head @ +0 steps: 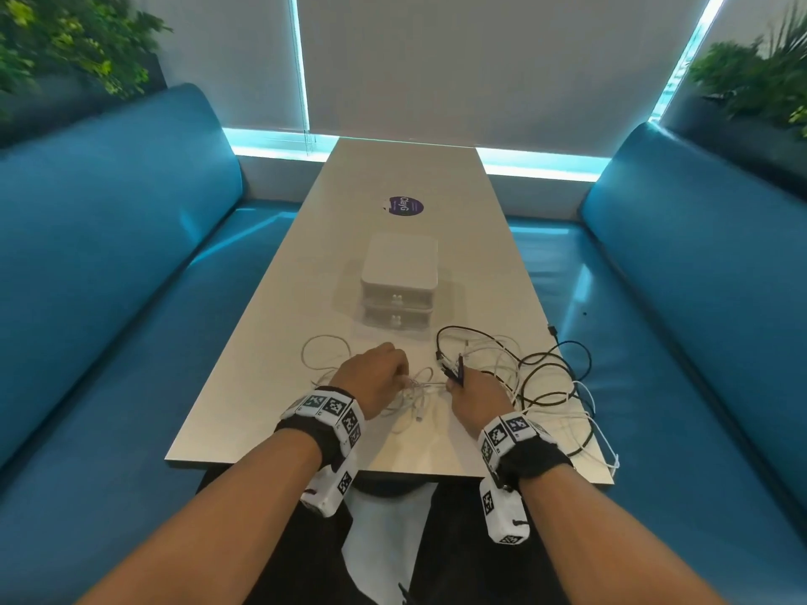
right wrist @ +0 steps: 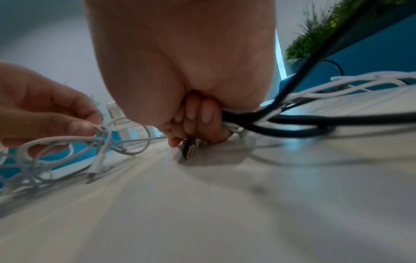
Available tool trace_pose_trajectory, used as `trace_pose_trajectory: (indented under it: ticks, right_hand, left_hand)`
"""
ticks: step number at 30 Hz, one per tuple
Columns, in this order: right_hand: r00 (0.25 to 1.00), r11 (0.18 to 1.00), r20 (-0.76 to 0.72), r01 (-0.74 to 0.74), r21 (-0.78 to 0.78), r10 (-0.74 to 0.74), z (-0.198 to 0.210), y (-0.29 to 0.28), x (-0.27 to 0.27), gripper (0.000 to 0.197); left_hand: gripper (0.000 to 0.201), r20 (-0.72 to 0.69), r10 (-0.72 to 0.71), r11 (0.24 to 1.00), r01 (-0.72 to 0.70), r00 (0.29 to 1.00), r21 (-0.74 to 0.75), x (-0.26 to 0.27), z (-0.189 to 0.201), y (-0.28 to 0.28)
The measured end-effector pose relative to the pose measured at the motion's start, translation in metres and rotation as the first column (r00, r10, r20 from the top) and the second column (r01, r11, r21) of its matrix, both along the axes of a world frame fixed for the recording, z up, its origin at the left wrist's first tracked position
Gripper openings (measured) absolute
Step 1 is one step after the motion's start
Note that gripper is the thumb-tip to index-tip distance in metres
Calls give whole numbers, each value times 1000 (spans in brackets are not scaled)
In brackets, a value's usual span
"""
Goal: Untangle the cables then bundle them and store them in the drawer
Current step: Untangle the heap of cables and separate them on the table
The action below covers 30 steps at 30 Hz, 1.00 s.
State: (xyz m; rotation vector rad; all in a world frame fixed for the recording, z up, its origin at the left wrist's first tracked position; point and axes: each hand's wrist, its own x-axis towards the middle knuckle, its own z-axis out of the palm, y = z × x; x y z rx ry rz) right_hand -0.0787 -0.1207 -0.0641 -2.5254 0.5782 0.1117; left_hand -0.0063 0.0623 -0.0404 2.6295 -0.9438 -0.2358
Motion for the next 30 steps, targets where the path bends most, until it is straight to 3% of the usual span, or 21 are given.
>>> trace_pose_trajectory:
  ticks: [5, 7, 11, 15, 24, 30]
  right_hand:
    - [1000, 995, 23, -22, 99, 20, 6, 6, 0, 28]
    - [999, 991, 39, -31, 130, 26, 8, 5, -2, 27]
    - [999, 986, 23, 33, 166, -37, 6, 2, -2, 29]
    - [998, 987, -14, 62, 146, -61, 7, 4, 3, 32]
    - [999, 990, -28, 27, 137, -24, 3, 4, 3, 35]
    - [997, 982, -35, 75, 174, -69, 2, 3, 5, 38]
  left_hand:
    - [39, 84, 56, 997, -60, 995, 44, -4, -6, -5]
    - [41, 63, 56, 998, -56, 996, -1, -1, -10, -5]
    - [27, -109, 15, 987, -33, 994, -160, 3, -13, 0]
    - [14, -173, -42, 994, 24, 984, -104, -4, -8, 3]
    - [11, 86, 46, 998, -42, 995, -49, 1, -7, 3]
    - [15, 25, 134, 991, -133, 991, -19, 14, 2, 15]
